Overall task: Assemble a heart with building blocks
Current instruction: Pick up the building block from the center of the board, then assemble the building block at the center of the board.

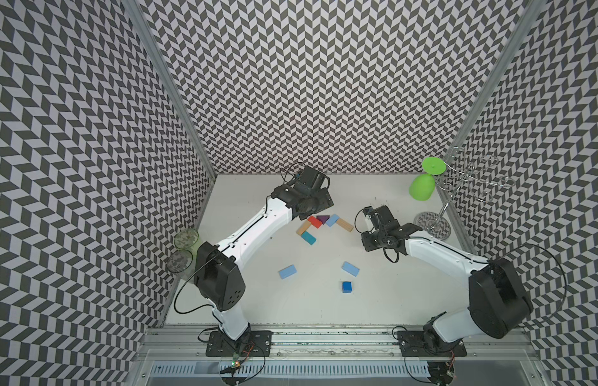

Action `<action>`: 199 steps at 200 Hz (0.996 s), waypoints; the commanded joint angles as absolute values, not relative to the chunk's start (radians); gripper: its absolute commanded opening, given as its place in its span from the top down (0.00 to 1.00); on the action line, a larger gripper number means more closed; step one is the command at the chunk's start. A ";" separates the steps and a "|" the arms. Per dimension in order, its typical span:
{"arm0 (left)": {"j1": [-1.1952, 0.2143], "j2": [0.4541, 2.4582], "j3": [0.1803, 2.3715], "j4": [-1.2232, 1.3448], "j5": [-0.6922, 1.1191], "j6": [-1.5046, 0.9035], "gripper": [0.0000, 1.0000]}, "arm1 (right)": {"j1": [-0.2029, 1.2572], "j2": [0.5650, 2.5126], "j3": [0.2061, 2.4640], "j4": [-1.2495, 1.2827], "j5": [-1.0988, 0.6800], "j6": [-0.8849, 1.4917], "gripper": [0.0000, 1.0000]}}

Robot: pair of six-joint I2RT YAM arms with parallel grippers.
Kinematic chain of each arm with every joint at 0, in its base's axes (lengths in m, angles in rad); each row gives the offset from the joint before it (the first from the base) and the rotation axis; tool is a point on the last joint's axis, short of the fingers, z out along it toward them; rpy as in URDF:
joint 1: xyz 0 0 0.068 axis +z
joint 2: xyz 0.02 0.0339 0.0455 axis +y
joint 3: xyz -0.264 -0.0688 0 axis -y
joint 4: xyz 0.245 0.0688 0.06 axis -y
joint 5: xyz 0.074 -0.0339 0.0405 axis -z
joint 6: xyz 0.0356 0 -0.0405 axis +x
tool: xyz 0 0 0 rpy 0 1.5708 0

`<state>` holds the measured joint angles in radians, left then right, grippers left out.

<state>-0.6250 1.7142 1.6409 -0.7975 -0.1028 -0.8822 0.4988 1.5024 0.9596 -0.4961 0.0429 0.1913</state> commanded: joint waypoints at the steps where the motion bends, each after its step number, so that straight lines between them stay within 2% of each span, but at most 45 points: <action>1: -0.611 1.649 1.545 -0.769 -0.150 -0.793 0.16 | 0.499 1.503 0.951 -0.476 -0.047 0.324 1.00; 18: -0.585 1.568 1.438 -0.712 -0.155 -0.790 0.16 | 0.506 1.488 0.939 -0.435 -0.109 0.414 1.00; 31: -0.554 1.523 1.375 -0.691 -0.146 -0.788 0.16 | 0.514 1.478 0.939 -0.443 -0.043 0.597 1.00; 51: -0.512 1.482 1.326 -0.683 -0.135 -0.776 0.16 | 0.519 1.553 1.011 -0.501 -0.088 0.712 1.00; 91: -0.462 1.444 1.283 -0.683 -0.154 -0.749 0.16 | 0.601 1.658 1.129 -0.584 0.106 0.993 1.00; 121: -0.441 1.432 1.250 -0.681 -0.157 -0.738 0.16 | 0.652 1.790 1.273 -0.701 0.182 1.070 1.00; 199: -0.403 1.411 1.162 -0.659 -0.149 -0.732 0.16 | 0.680 1.968 1.417 -0.735 0.236 1.124 1.00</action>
<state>-0.4141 1.4437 1.1770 -0.6838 -0.1432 -0.7517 0.6777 1.9400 1.3796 -0.7101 0.1825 1.0859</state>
